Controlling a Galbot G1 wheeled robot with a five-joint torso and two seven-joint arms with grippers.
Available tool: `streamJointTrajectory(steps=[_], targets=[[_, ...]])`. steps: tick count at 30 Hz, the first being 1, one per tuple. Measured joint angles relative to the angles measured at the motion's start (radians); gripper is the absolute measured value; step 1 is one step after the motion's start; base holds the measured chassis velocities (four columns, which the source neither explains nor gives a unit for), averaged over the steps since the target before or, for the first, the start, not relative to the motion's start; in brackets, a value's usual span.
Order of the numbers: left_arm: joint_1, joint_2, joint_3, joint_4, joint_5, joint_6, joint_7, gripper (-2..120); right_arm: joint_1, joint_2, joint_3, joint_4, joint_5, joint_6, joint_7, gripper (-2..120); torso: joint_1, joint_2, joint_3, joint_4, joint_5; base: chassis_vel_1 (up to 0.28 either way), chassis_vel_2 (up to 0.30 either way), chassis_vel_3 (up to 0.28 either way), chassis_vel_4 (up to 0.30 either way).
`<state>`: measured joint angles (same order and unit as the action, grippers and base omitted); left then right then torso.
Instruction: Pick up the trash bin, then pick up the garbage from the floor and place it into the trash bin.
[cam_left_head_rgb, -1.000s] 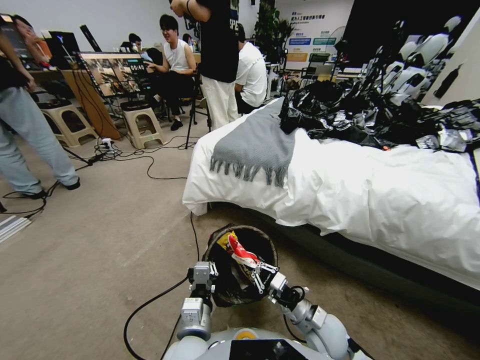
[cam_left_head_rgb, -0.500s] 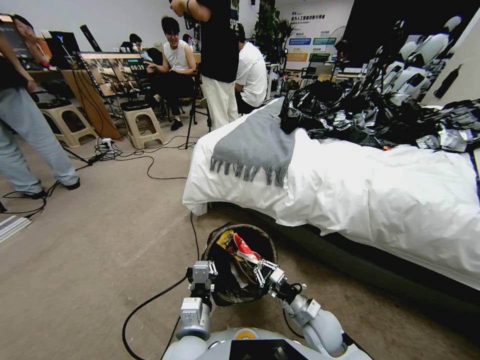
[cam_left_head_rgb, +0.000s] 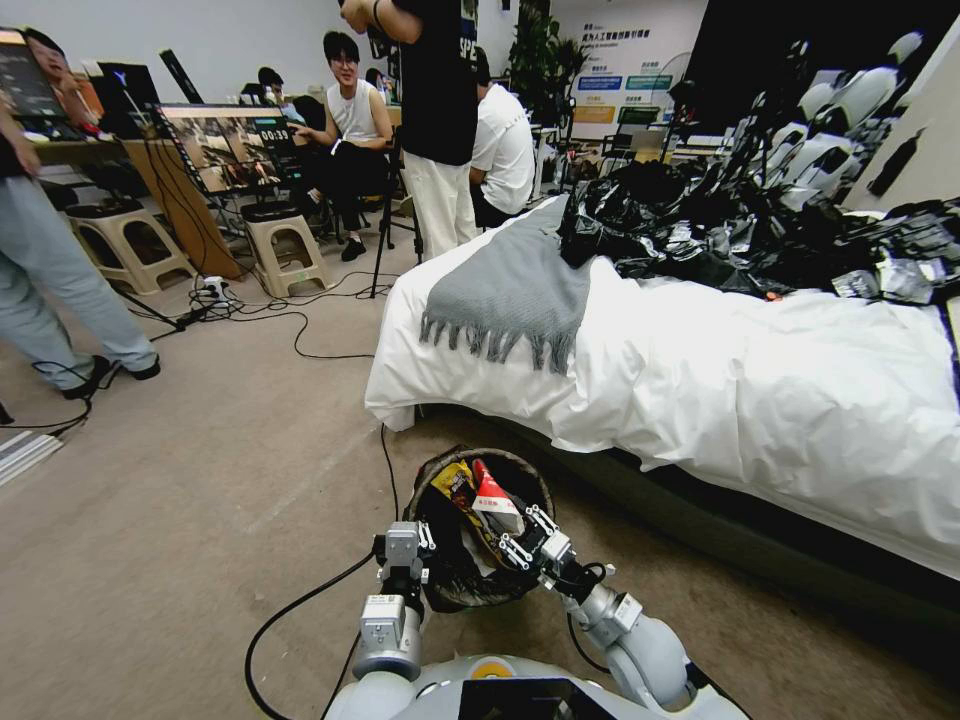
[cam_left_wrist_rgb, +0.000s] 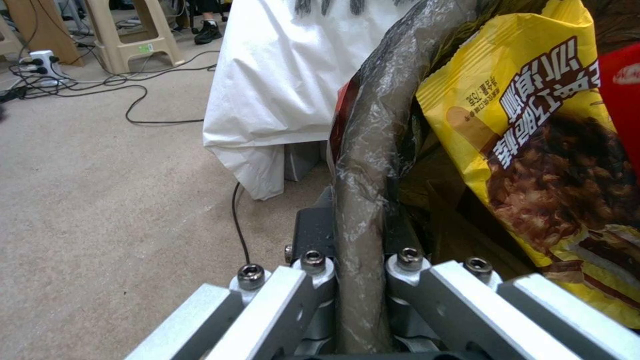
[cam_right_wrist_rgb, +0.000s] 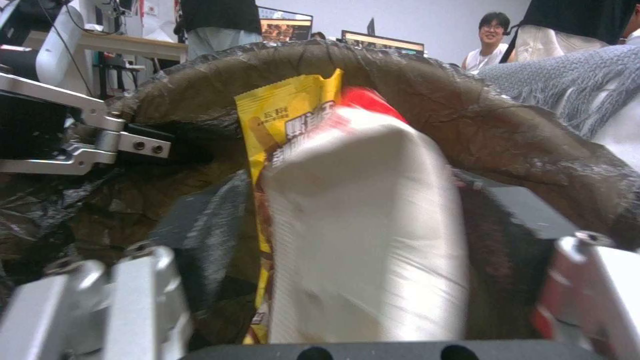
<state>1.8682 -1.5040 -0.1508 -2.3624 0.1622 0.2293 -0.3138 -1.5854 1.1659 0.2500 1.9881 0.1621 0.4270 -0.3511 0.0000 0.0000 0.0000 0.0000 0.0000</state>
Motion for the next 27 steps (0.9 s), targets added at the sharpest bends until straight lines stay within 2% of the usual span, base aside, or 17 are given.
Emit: streamJointTrajectory(steps=[6,11,20,27], targets=[[0.005,0.001,0.000,-0.007,-0.017,0.013,-0.005,1,0.004,-0.003,-0.002,-0.011,-0.006,-0.009,0.014,103,0.000,0.000,0.000,0.0000,0.0000,0.000,0.000,0.000,0.000],[0.007,0.004,0.000,-0.011,-0.029,0.021,-0.008,1,0.008,-0.007,-0.004,-0.018,-0.006,-0.012,0.017,111,0.000,0.000,0.000,0.0000,0.0000,0.000,0.000,0.000,0.000],[0.007,0.005,0.000,-0.014,-0.038,0.030,-0.009,1,-0.002,-0.015,0.002,0.017,-0.012,-0.012,0.019,114,0.000,0.000,0.000,0.0000,0.0000,0.000,0.000,0.000,0.000],[0.006,0.006,0.000,-0.013,-0.046,0.033,-0.011,1,-0.012,-0.007,0.013,0.070,-0.016,-0.008,0.026,107,0.000,0.000,0.000,0.0000,-0.0001,0.000,0.000,0.000,0.000]])
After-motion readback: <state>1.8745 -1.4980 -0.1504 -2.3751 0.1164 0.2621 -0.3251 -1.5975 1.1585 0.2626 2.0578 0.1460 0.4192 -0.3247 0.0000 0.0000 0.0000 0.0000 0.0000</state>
